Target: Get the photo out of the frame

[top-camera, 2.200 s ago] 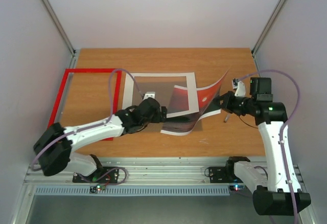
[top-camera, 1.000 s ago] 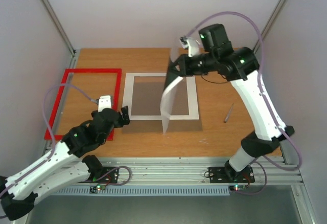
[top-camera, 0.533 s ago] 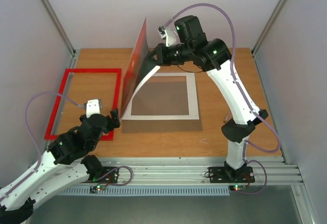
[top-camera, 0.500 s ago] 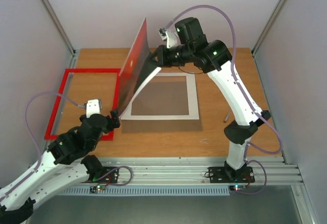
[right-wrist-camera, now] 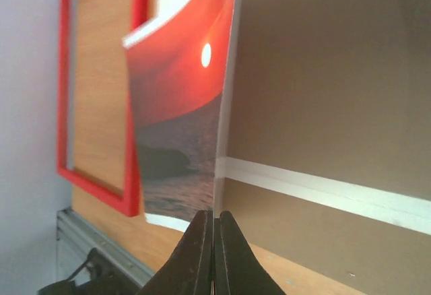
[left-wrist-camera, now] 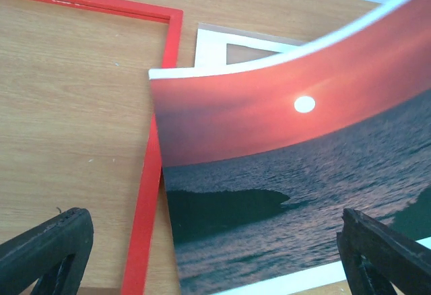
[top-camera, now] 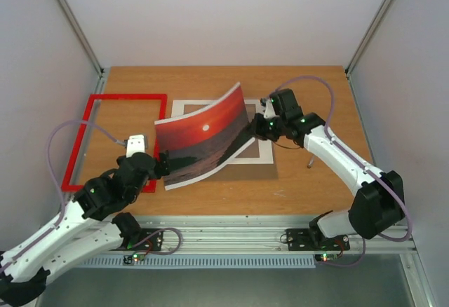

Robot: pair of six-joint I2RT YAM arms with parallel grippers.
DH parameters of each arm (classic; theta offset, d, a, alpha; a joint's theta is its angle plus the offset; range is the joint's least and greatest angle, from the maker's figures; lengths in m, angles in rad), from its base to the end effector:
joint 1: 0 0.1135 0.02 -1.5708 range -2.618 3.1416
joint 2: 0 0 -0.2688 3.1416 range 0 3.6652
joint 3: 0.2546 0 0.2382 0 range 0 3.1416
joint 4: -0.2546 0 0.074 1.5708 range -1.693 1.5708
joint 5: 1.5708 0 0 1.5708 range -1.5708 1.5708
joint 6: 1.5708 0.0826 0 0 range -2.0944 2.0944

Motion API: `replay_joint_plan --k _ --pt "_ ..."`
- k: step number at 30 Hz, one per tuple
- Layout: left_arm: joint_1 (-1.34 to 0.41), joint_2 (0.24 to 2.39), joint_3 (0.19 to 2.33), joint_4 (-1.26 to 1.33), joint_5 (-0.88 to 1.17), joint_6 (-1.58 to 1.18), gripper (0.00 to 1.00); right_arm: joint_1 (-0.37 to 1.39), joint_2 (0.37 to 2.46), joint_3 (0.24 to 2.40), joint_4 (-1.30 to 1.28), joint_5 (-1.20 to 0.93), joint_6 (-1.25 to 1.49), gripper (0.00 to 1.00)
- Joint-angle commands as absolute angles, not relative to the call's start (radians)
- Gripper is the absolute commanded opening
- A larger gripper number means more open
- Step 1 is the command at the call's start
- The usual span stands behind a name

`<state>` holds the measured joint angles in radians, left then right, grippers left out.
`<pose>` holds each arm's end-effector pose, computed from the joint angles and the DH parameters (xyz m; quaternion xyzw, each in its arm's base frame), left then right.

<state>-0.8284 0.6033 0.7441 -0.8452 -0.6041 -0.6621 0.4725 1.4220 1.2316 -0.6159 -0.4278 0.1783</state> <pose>0.1202 -0.0616 0.2658 -0.0525 0.8739 -0.0734 0.4776 0.2703 0.1767 0.2870 -0.2112 0.8853 0.3031 0.2824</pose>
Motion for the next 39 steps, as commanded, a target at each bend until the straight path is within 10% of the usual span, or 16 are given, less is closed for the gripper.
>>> replay_joint_plan --k 1,28,39 --pt "-0.824 0.628 0.736 -0.783 -0.588 -0.675 0.99 0.408 1.358 1.04 -0.363 -0.446 0.24 0.01" --pt "-0.731 0.756 0.569 -0.553 -0.494 -0.733 0.99 0.108 1.414 0.622 -0.11 -0.585 0.182 0.04" --pt "-0.616 0.603 0.573 -0.651 -0.447 -0.725 0.99 0.093 1.306 0.662 -0.301 -0.522 0.085 0.51"
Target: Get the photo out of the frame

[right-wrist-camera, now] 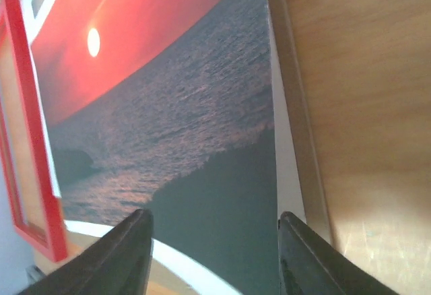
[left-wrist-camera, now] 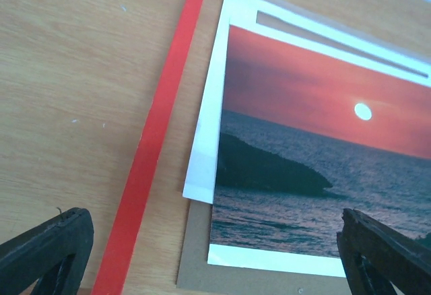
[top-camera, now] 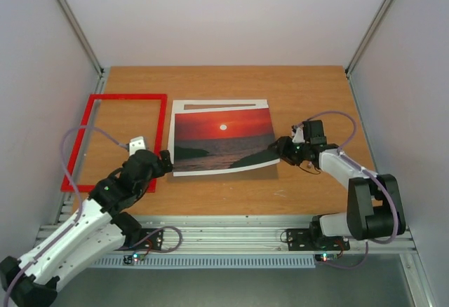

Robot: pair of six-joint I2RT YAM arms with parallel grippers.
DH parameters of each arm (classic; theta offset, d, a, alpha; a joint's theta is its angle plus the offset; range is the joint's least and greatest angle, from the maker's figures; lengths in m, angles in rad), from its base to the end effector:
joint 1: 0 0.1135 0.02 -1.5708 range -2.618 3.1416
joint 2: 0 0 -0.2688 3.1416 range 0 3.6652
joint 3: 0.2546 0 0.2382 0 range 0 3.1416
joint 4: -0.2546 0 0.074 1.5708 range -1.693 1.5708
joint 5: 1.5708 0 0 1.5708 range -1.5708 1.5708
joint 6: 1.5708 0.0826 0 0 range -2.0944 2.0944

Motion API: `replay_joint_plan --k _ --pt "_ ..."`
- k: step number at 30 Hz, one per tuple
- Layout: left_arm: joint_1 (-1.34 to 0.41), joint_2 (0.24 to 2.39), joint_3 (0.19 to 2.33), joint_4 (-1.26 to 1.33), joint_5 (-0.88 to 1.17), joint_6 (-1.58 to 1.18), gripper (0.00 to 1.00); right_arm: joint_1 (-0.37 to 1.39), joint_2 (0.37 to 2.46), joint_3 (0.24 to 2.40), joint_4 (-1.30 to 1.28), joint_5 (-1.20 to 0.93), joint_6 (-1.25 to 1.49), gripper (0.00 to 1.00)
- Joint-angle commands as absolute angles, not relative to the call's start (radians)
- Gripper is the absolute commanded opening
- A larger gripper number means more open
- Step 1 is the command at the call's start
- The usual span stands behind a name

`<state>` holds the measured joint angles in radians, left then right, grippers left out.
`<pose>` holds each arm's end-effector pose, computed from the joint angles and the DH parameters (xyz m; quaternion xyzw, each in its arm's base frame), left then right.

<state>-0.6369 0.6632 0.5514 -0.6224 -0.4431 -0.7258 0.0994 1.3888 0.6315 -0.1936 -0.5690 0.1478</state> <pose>0.1451 -0.0633 0.2133 -0.1288 0.8866 -0.0936 0.4343 0.2578 0.0704 0.1462 -0.0635 0.9159 0.3014 0.2576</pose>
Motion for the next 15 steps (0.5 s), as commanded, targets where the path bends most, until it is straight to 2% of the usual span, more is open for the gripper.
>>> replay_joint_plan --k 1,4,7,10,11,15 --pt "-0.614 0.586 0.582 -0.67 -0.453 -0.723 0.99 0.093 1.279 0.674 -0.345 -0.496 0.068 0.58" --pt "-0.613 0.54 0.625 -0.751 -0.476 -0.717 0.99 0.09 1.18 0.715 -0.498 -0.385 0.025 0.77" --pt "-0.612 0.488 0.684 -0.838 -0.499 -0.704 0.99 0.089 1.065 0.764 -0.632 -0.27 -0.022 0.88" --pt "-0.612 0.418 0.764 -0.92 -0.513 -0.694 0.99 0.089 0.926 0.827 -0.738 -0.185 -0.058 0.93" --pt "-0.613 0.397 0.788 -0.935 -0.507 -0.696 0.99 0.089 0.883 0.852 -0.772 -0.164 -0.069 0.97" --pt "-0.613 0.321 0.883 -1.009 -0.505 -0.682 0.99 0.09 0.733 0.961 -0.877 -0.088 -0.109 0.98"
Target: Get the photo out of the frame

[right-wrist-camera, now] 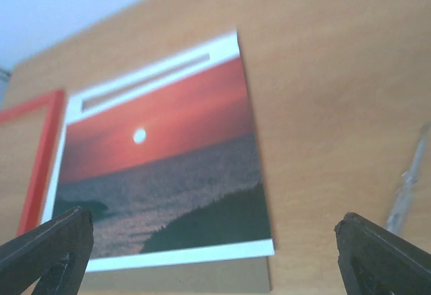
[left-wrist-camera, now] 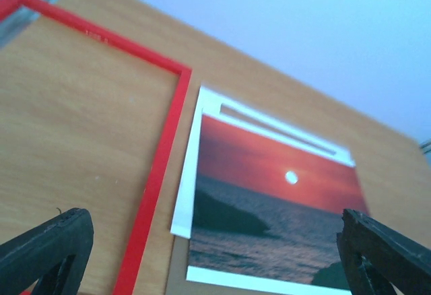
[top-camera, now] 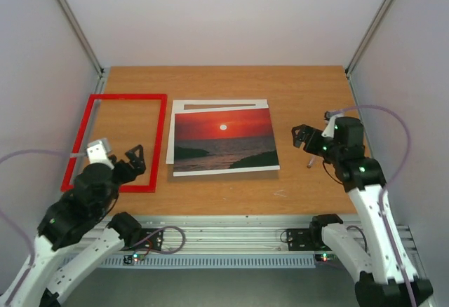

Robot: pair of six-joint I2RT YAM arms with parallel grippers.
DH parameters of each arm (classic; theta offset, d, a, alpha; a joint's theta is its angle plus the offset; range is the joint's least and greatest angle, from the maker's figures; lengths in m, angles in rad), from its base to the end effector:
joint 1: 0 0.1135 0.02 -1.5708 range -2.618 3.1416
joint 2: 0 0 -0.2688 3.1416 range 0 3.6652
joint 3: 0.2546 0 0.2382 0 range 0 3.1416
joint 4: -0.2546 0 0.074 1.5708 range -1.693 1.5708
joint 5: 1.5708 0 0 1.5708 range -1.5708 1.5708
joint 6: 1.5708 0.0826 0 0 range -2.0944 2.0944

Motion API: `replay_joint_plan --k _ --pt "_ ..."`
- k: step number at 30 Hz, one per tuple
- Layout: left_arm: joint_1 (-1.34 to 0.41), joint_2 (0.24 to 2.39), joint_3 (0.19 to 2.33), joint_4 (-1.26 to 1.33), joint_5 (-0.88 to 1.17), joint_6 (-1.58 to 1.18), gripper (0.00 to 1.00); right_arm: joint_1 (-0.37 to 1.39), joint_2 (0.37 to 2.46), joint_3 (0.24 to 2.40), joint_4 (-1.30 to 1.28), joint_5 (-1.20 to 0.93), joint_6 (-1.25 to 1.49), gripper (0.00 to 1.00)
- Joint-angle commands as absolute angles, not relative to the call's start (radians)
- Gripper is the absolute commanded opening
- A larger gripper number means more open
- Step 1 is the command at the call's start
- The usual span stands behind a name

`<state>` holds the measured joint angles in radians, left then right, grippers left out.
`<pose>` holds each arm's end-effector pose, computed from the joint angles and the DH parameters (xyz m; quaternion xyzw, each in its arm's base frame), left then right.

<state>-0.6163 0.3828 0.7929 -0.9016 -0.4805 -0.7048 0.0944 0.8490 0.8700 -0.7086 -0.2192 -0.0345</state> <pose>0.0938 -0.0197 0.2913 -0.1590 0.8270 -0.1450 0.5193 0.1886 0.0359 0.2819 -0.1045 0.8938 0.1116 0.4217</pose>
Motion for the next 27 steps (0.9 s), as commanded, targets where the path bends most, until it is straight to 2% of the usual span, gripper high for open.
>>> replay_joint_plan --k 1,6,12,27 --pt "-0.613 0.311 0.911 -1.028 -0.509 -0.673 0.99 0.091 0.699 0.981 -0.893 -0.074 -0.118 0.98" --pt "-0.614 0.274 1.008 -1.096 -0.54 -0.628 0.99 0.09 0.56 1.023 -0.917 -0.03 -0.165 0.98" --pt "-0.614 0.229 1.01 -1.097 -0.56 -0.604 1.0 0.091 0.467 0.988 -0.882 -0.021 -0.177 0.98" --pt "-0.614 0.225 0.968 -1.059 -0.539 -0.604 0.99 0.091 0.425 0.957 -0.865 -0.015 -0.182 0.99"
